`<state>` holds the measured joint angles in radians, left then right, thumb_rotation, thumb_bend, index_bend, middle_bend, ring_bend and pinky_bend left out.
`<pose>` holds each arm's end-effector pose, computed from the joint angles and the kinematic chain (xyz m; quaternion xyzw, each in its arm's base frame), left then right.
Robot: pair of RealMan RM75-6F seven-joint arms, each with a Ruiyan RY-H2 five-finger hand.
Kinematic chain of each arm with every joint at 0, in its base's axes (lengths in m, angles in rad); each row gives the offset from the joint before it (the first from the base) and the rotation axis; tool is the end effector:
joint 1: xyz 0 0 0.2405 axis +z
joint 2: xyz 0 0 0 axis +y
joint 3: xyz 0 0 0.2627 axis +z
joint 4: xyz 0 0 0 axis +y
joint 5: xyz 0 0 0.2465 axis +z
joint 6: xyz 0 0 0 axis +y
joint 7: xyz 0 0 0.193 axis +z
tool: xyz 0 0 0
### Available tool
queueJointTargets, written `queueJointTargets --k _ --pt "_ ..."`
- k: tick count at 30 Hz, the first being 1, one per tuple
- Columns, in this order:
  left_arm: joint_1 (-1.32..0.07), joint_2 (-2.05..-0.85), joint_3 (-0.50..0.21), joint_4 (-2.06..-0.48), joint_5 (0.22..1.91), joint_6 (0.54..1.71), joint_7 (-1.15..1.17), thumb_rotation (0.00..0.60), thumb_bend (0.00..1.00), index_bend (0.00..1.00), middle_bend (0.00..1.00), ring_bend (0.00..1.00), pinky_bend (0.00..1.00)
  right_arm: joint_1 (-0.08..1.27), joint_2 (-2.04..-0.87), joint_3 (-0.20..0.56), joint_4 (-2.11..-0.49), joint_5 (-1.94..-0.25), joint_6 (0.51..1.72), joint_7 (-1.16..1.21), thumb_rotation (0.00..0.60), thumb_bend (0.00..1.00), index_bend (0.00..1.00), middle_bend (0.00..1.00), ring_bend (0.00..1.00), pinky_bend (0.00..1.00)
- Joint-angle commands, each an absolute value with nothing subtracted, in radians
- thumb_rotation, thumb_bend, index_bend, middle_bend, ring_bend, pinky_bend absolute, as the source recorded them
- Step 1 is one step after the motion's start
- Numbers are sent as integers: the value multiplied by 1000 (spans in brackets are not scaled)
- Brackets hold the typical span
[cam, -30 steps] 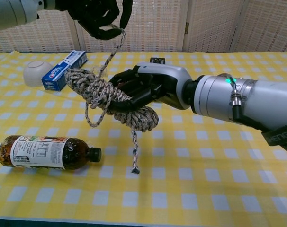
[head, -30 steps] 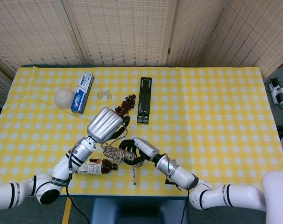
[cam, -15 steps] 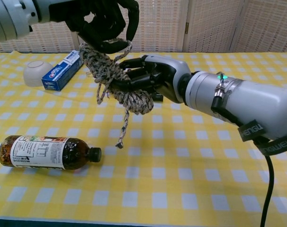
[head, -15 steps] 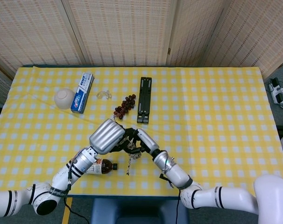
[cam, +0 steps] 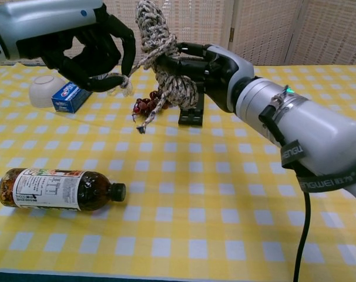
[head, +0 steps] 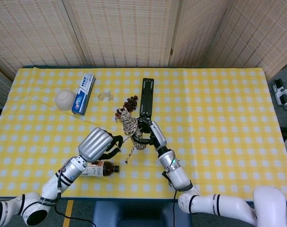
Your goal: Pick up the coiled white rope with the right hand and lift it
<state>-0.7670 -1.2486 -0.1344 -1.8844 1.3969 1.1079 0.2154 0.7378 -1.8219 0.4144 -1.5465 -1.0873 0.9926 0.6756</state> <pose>-0.0499 0.3428 0.0157 -0.7619 -0.2900 -0.4884 0.3113 -0.0170 -0.3830 -0.1001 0.3335 -0.7295 0.5962 0.0334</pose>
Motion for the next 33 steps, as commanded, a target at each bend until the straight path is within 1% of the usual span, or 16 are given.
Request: queueJointTargets --k 1,9,14,22,27,28,29,30,31,32,33 --pt "-752 -1238 -128 -1864 1378 1103 187 600 488 620 850 795 816 706 -1802 415 -1535 -1196 988 809 600 613 873 722 763 688" --pt "-730 -1224 -122 -1786 1322 1067 147 600 489 621 850 795 816 686 -1714 372 -1533 -1379 973 1030 600 613 879 728 766 694" --pt "-723 -1227 -134 -1738 1290 1054 124 600 488 624 850 795 816 689 -1663 339 -1537 -1452 976 1096 600 612 879 728 766 694" --pt "-723 -1221 -153 -1700 1273 1031 85 600 488 625 850 795 815 712 -1597 292 -1535 -1510 967 1063 600 613 880 728 766 694" --pt "-724 -1218 -158 -1708 1290 1028 74 600 487 618 850 792 816 721 -1580 284 -1552 -1502 974 1014 600 613 880 728 766 694" --pt "-723 -1219 -157 -1709 1292 1027 75 600 486 604 850 787 815 722 -1579 284 -1555 -1497 975 1008 600 613 880 728 765 694" --pt "-722 -1219 -156 -1712 1293 1026 76 600 485 564 838 769 815 724 -1578 284 -1557 -1492 976 1000 600 613 879 728 766 694" --pt "-721 -1220 -155 -1716 1291 1026 79 600 469 483 795 727 807 725 -1576 284 -1561 -1485 976 986 600 613 880 728 765 694" --pt "-719 -1219 -153 -1721 1286 1023 80 600 451 424 754 693 796 726 -1575 284 -1563 -1480 976 971 600 613 880 728 766 694" --pt "-718 -1216 -151 -1728 1279 1017 83 600 410 315 651 616 758 728 -1573 284 -1565 -1476 976 956 600 613 880 728 765 694" --pt "-718 -1207 -147 -1740 1263 1001 86 600 376 225 551 537 704 729 -1571 285 -1569 -1468 976 938 600 613 880 728 765 694"
